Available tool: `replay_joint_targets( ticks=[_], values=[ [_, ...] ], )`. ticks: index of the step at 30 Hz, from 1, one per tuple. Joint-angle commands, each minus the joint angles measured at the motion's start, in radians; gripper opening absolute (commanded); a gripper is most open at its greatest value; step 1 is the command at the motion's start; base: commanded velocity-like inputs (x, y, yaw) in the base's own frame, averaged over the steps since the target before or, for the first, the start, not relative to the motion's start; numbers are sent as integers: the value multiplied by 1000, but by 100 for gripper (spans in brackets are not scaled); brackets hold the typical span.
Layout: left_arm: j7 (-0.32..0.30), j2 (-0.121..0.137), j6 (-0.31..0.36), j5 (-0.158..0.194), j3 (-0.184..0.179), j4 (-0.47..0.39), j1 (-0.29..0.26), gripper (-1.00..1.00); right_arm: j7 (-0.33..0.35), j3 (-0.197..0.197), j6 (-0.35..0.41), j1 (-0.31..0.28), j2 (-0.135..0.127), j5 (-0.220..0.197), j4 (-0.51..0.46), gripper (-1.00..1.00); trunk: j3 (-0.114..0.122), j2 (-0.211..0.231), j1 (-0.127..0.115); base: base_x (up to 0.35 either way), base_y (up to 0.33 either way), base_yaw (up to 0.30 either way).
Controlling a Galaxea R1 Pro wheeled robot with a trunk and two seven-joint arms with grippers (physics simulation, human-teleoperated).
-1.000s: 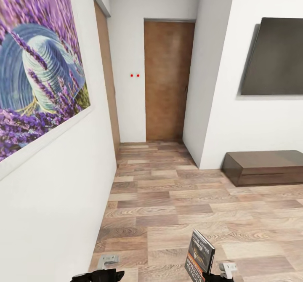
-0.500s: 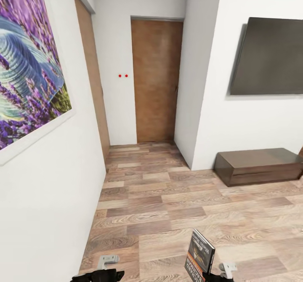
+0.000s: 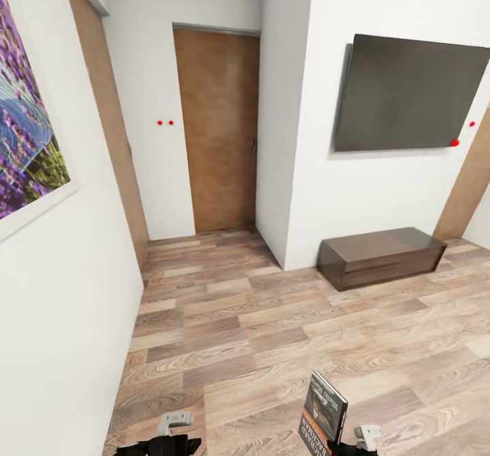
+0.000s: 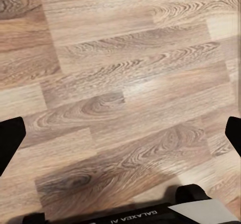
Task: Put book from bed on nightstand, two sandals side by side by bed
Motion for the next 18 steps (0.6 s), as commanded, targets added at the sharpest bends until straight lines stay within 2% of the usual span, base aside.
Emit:
replay_joint_targets(
  ticks=[1,11,18],
  values=[
    [-5,-1,7,-10,9,-3,0,100,2,-10,-5,-1,0,9,1,-100,-1,-1,0,0,0,-283],
    [-5,2,7,-11,10,-4,0,100,2,-10,-7,-1,0,7,0,-100,-1,-1,0,0,0,-263],
    [-4,7,7,-13,10,-4,0,100,-3,-11,-15,-1,-6,3,-1,-100,-1,-1,0,0,0,-143]
  ],
)
